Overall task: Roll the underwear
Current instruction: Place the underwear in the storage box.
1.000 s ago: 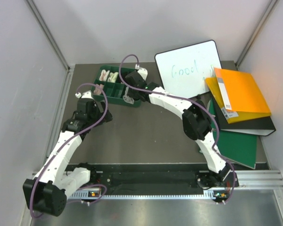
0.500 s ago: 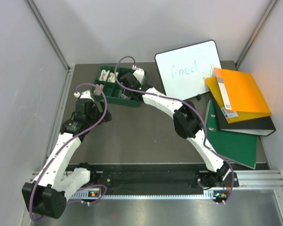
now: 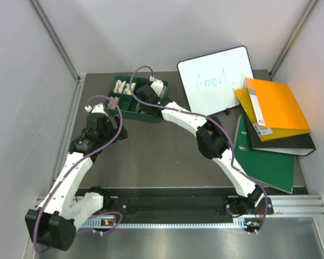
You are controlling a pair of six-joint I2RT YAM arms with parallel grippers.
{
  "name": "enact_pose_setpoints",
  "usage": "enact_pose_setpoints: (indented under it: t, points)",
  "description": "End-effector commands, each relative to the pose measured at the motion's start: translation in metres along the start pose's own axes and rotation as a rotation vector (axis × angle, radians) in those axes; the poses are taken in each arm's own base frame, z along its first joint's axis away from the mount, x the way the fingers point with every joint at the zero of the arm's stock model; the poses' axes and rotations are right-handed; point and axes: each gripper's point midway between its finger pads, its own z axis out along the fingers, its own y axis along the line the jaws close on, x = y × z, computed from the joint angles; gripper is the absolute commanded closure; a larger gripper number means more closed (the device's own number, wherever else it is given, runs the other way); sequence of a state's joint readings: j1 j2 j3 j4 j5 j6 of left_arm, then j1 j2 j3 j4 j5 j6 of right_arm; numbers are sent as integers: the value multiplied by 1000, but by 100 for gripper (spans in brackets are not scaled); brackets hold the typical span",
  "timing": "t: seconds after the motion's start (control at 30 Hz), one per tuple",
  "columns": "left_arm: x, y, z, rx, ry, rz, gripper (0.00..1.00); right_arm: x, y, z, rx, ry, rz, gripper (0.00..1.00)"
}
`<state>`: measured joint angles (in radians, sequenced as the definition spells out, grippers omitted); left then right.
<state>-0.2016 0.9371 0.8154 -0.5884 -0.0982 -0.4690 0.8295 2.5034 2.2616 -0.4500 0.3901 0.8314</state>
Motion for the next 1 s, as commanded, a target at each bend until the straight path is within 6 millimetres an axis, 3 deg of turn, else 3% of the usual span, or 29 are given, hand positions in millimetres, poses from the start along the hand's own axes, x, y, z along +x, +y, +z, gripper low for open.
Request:
enact_pose_setpoints:
  t: [0.0,0.17,0.33,0.5,0.57,0.6,0.63,0.7,0.73,0.77,0.8,0.83,0.9,0.93,0.97]
  points:
    - [-16,-4,-9,17,-56,-8,1,-17,6,-18,1,-26,-32,53]
    - [-16,-6,-9,22,-55,-12,1,-29,9,-28,-14,-52,-28,47]
    - [-17,-6,-9,24,-59,-12,1,-44,28,-43,-100,-85,-26,46]
    - [-21,-7,-13,43,-82,-5,1,-79,52,-81,-197,-176,-43,43]
    - [-26,-8,-18,54,-112,0,1,-81,47,-87,-193,-189,-69,41]
    - [-28,-7,-20,50,-127,0,1,-94,51,-101,-213,-222,-65,40]
    - [-30,-6,-21,49,-143,2,1,-91,42,-101,-194,-224,-97,38]
    - [-35,-3,-27,44,-181,10,1,-108,40,-119,-206,-261,-107,34]
    - [-38,-3,-29,42,-195,19,1,-102,31,-118,-201,-243,-141,32]
    - [-42,-3,-32,43,-212,23,1,-109,22,-120,-197,-250,-146,29]
    - [-43,-2,-33,39,-219,27,1,-123,18,-134,-205,-272,-140,24]
    - [-47,0,-35,26,-233,24,1,-113,0,-130,-181,-253,-160,23]
    - [-50,1,-36,24,-247,24,1,-127,-28,-134,-158,-273,-160,19]
    - [-52,0,-35,28,-247,20,1,-127,-50,-141,-138,-267,-158,18]
    - [-55,-2,-34,37,-251,19,1,-140,-72,-144,-111,-284,-145,18]
